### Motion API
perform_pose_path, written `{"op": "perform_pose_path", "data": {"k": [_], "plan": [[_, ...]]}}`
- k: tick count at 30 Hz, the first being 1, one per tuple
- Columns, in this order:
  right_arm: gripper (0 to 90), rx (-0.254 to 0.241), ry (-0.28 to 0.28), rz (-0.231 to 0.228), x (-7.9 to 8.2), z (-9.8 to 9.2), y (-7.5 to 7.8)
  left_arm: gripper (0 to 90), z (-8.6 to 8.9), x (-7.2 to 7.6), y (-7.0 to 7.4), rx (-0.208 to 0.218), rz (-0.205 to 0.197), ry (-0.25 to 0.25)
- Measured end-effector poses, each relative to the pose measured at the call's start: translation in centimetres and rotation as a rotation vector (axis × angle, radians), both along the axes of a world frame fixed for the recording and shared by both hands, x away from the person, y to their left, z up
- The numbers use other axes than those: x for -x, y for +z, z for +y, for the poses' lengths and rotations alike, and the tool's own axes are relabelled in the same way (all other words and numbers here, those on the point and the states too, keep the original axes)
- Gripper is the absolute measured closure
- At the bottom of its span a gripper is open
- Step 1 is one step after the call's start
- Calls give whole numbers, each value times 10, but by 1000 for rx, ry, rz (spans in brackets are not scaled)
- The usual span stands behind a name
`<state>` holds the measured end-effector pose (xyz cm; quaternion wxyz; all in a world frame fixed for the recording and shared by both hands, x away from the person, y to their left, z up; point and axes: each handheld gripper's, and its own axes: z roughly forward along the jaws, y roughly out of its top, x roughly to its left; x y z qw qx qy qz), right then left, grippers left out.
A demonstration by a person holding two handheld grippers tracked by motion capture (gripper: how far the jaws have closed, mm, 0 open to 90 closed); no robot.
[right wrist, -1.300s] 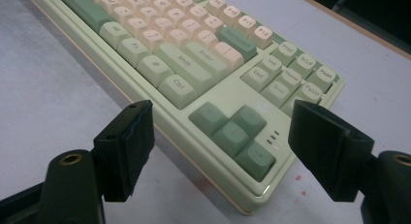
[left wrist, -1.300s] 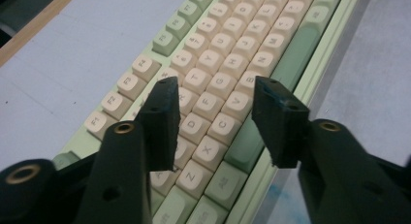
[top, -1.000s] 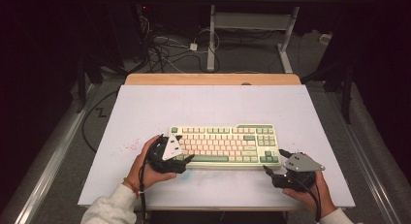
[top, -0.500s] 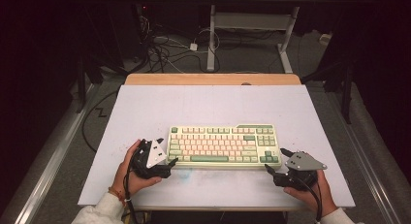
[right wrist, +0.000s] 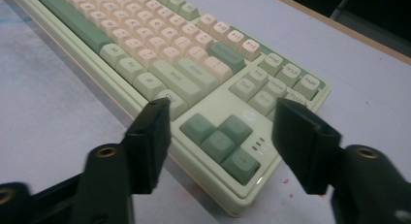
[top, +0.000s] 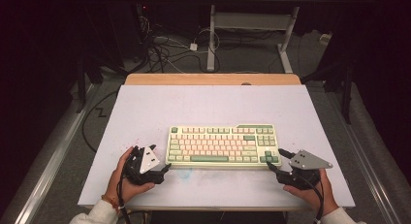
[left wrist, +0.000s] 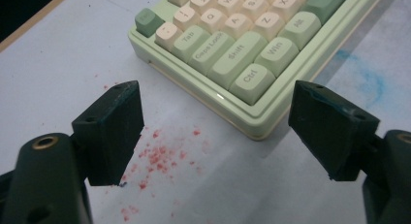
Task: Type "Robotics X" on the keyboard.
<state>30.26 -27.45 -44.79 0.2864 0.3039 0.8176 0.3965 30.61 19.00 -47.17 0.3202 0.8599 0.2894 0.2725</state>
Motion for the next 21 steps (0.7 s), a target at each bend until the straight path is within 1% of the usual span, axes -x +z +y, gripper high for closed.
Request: {"op": "perform_pose_path", "data": {"k": [3,6,8,9,10,12,14,16,21], "plan": [[531,3,7,7,-2,1,3,191,0,2,-2,-4,10,0],[628,6,26,17,-5,2,6,191,1,2,-3,-4,19,6],[728,14,53,32,-8,5,8,191,1,2,-3,3,22,6],[766,17,64,41,-10,6,9,191,1,2,-3,-1,20,5],[801,24,70,53,-12,9,10,191,1,2,-3,0,21,4],[850,27,84,60,-16,13,11,191,1,2,-3,4,24,8],[874,30,94,75,-22,18,13,191,1,1,-4,4,32,10],[894,42,96,77,-28,24,13,191,1,1,-4,4,35,11],[900,56,115,88,-43,39,15,191,-1,1,-5,6,41,10]]}}
